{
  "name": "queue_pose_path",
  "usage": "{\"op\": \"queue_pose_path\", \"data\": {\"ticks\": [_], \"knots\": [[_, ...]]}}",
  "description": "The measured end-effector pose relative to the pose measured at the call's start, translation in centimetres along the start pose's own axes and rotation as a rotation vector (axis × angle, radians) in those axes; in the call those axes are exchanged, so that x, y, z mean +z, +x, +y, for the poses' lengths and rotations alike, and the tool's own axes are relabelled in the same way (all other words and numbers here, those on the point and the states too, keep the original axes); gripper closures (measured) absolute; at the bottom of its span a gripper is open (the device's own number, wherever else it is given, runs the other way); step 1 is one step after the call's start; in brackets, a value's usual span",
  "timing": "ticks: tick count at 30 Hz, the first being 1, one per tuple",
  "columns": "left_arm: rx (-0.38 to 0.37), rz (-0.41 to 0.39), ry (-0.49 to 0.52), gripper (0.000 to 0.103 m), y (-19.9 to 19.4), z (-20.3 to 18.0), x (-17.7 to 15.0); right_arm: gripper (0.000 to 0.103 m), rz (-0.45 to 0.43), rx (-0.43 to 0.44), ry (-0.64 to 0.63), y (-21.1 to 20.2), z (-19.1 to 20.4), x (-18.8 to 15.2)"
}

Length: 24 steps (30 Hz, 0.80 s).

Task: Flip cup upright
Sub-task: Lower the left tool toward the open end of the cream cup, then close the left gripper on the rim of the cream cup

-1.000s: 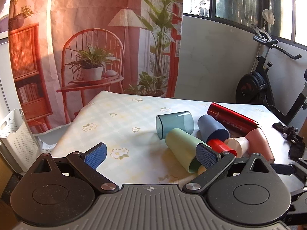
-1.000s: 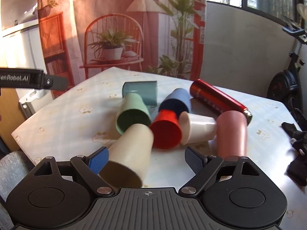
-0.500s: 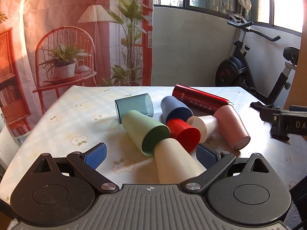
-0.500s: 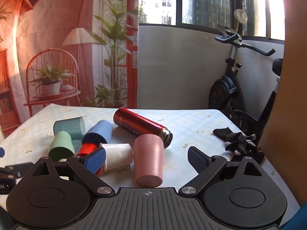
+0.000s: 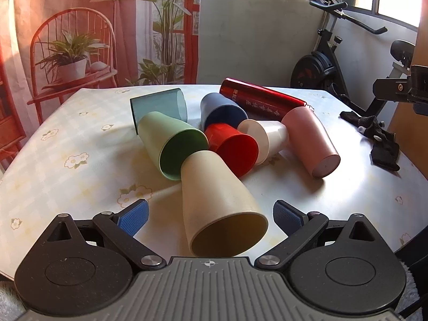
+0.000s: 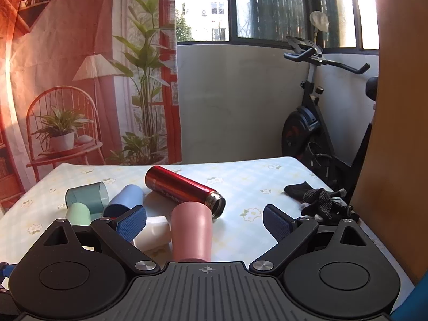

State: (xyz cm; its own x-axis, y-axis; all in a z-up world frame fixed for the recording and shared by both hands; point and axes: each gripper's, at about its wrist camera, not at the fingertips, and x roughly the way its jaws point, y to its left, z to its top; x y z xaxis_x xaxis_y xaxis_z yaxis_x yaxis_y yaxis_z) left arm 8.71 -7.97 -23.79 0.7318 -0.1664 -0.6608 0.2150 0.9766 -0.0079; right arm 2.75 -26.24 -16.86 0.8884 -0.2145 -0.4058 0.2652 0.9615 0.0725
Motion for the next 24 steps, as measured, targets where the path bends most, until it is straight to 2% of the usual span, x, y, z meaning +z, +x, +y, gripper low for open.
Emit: {"op": "queue_pose_path", "data": {"ticks": [14,17,19,24], "knots": [[-0.009,0.068,-0.035,0.004,1.7,0.0,-0.8,0.01,0.05,0.019,-0.006,0.8,0.9,-0.5],[-0.026,0.08,-0.035,0.01,2.0,0.0,-0.9,0.01,0.051,0.019,-0.006,0.8,0.9,-0.5],[-0.035,0.086,-0.04,0.026,2.0,0.0,-1.0,0.01,0.05,0.02,-0.006,0.8,0.9,-0.5],[-0.059,0.088,-0.038,0.027,1.5,0.4,-0.8,0.01,0.047,0.028,0.002,0.8,0.9,-0.2]]}}
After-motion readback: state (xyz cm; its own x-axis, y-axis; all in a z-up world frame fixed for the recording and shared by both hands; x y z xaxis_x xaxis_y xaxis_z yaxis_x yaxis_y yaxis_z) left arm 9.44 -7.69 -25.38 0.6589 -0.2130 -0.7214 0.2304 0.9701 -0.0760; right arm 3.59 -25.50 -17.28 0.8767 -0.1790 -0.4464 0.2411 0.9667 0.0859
